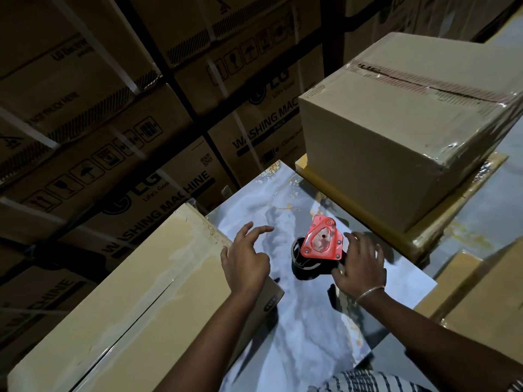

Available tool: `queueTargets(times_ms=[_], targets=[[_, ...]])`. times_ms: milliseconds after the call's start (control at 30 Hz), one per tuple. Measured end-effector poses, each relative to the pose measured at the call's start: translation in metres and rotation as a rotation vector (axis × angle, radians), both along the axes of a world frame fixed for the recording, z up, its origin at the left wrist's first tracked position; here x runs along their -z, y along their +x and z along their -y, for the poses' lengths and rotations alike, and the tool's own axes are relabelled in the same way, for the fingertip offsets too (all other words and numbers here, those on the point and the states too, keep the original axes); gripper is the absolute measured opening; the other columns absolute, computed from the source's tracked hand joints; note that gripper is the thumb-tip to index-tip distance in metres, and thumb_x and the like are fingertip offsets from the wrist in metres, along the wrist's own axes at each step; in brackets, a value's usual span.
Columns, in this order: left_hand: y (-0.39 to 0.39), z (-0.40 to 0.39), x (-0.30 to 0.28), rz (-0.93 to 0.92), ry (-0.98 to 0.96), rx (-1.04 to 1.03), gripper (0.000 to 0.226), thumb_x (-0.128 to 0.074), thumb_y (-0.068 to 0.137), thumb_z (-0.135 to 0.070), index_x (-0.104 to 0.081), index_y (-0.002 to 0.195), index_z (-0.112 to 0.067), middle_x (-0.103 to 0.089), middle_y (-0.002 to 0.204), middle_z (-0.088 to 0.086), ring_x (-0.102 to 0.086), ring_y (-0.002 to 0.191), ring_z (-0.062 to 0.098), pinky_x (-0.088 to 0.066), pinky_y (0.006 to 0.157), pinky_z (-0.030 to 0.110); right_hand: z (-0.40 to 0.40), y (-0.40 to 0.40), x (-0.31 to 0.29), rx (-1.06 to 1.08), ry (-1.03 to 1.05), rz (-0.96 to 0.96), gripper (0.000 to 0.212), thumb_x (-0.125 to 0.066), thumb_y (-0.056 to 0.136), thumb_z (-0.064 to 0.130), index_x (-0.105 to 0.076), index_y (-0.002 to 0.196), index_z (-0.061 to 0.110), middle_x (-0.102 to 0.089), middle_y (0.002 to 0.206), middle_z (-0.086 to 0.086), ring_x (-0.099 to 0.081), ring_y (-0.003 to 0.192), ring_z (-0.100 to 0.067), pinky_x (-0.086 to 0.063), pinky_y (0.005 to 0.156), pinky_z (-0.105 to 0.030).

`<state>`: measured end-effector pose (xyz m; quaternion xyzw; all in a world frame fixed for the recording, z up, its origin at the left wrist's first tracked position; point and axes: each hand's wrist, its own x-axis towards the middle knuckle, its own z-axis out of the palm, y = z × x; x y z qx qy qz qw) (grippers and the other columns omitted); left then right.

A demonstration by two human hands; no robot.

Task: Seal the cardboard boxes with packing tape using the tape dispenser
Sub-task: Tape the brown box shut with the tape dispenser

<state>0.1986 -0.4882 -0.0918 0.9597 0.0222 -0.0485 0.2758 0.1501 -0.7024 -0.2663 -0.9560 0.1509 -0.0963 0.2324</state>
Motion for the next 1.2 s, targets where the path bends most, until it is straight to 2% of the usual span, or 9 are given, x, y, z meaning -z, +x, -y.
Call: queueTargets(times_ms=[100,233,400,500,567,733,867,1033,1200], targets=[[-0.001,-0.002,0.000,0.010,0.019,0.025,0.073,-0.048,0.073,0.009,-0.063,0.115,-0.049,-0.036,0.156,-0.016,-0.056,0.114,0.004,-0.006,0.120,0.041,-0.036,0.002,-0.028,-0.097,0.330,0.351,0.071,-0.059,0.078,0.043,-0.043,0.138,0.009,-0.044,0.143,-0.021,-0.045,0.129,-0.040,-0.039,0.106,-0.052],[0.002,-0.010,0.005,0.030,-0.047,0.068,0.058,-0.049,0.090,0.004,-0.062,0.116,-0.046,-0.039,0.154,-0.017,-0.042,0.137,0.007,-0.005,0.123,0.046,-0.104,0.019,-0.075,-0.329,0.736,0.490,0.049,-0.047,0.094,0.039,-0.044,0.138,0.020,-0.046,0.141,-0.004,-0.044,0.135,-0.014,-0.037,0.109,-0.033],[0.011,-0.042,0.009,0.087,-0.370,-0.075,0.059,-0.045,0.088,-0.001,-0.060,0.109,-0.054,-0.066,0.126,0.002,-0.062,0.116,0.029,-0.051,0.098,0.050,-0.169,0.041,-0.106,-0.303,1.088,0.434,0.047,-0.044,0.095,0.047,-0.047,0.136,0.024,-0.050,0.138,0.001,-0.052,0.129,-0.015,-0.045,0.100,-0.032],[0.013,-0.065,0.007,0.210,-0.096,0.054,0.048,-0.050,0.094,-0.009,-0.052,0.137,-0.030,-0.051,0.146,-0.004,-0.043,0.138,0.015,-0.029,0.120,0.046,-0.180,0.049,-0.107,-0.220,1.236,0.396,0.055,-0.048,0.091,0.054,-0.047,0.139,0.027,-0.053,0.137,0.002,-0.062,0.116,-0.018,-0.051,0.094,-0.035],[0.018,-0.081,0.008,0.205,0.117,0.184,0.051,-0.051,0.100,-0.028,-0.039,0.149,-0.027,-0.033,0.159,-0.009,-0.022,0.150,0.011,-0.009,0.124,0.040,-0.181,0.051,-0.104,-0.180,1.284,0.390,0.056,-0.049,0.089,0.056,-0.048,0.138,0.029,-0.059,0.131,0.001,-0.065,0.110,-0.022,-0.052,0.094,-0.040],[0.023,-0.093,0.016,0.072,0.255,0.301,0.057,-0.028,0.105,-0.047,-0.022,0.158,-0.027,-0.016,0.165,-0.011,-0.002,0.153,0.008,-0.004,0.122,0.037,-0.187,0.047,-0.105,-0.135,1.252,0.482,0.044,-0.048,0.094,0.047,-0.053,0.131,0.025,-0.072,0.112,-0.003,-0.068,0.109,-0.027,-0.053,0.093,-0.052],[0.038,-0.099,0.008,0.218,0.478,0.502,0.054,-0.017,0.101,-0.046,-0.050,0.137,-0.023,-0.051,0.142,-0.005,-0.031,0.145,0.016,-0.014,0.120,0.043,-0.185,0.048,-0.099,-0.132,1.163,0.495,0.040,-0.043,0.096,0.044,-0.052,0.131,0.027,-0.071,0.114,-0.003,-0.070,0.105,-0.025,-0.056,0.088,-0.049],[0.071,-0.113,-0.013,0.168,0.511,0.709,0.045,-0.030,0.095,-0.056,-0.056,0.102,-0.021,-0.059,0.092,-0.005,-0.054,0.089,0.018,-0.035,0.097,0.039,-0.177,0.041,-0.080,-0.169,0.975,0.292,0.037,-0.029,0.097,0.057,-0.051,0.124,0.043,-0.073,0.105,0.007,-0.072,0.091,-0.012,-0.056,0.078,-0.045],[0.093,-0.124,-0.013,0.016,0.232,0.692,0.040,-0.032,0.101,-0.049,-0.063,0.102,-0.024,-0.066,0.096,-0.005,-0.056,0.090,0.016,-0.046,0.081,0.036,-0.163,0.058,-0.107,-0.150,1.234,0.120,0.049,-0.050,0.079,0.064,-0.059,0.117,0.034,-0.073,0.104,-0.001,-0.072,0.086,-0.016,-0.051,0.072,-0.032]])
